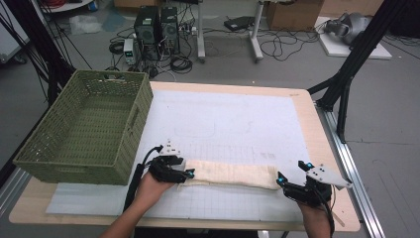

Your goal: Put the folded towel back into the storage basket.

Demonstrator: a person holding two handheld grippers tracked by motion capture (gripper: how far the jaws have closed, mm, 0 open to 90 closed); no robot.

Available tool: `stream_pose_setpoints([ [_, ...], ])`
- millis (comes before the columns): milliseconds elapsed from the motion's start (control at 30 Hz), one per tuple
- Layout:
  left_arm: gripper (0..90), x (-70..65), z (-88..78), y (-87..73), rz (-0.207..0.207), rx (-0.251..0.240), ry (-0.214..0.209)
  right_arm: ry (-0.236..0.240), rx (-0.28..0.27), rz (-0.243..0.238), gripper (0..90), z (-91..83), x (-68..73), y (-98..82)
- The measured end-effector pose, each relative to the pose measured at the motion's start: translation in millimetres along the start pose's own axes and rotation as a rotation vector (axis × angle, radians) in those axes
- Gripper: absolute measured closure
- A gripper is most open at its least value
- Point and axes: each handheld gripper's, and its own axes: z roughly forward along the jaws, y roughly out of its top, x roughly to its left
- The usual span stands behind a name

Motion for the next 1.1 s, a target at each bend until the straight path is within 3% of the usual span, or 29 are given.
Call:
stream_pose_setpoints([
  [267,44.7,-5.8,0.1,-2.5,0.040,0.012,0.017,0.000,0.001,-0.001,16.7,-0.1,0.2,0.0],
  [367,55.6,-8.4,-0.4,-2.5,0.056,0.021,-0.013,-0.002,0.004,0.001,16.9,0.0,0.4,0.0],
  [533,74.6,-8.0,0.1,-3.2,0.035,0.025,-0.092,-0.006,0.008,0.000,17.1,0.3,0.0,-0.2],
  [600,78.9,-8.8,0.1,-2.9,0.041,0.028,-0.094,-0.009,0.011,0.007,17.1,0.3,-0.3,-0.5],
  [833,80.4,-10.3,-1.2,-2.6,0.040,0.018,-0.087,-0.007,0.015,0.016,17.1,0.1,-1.2,-1.0],
  [1100,80.3,-9.9,-9.9,-1.0,0.006,-0.068,-0.116,-0.008,0.060,0.037,19.9,5.7,-2.5,-3.9],
])
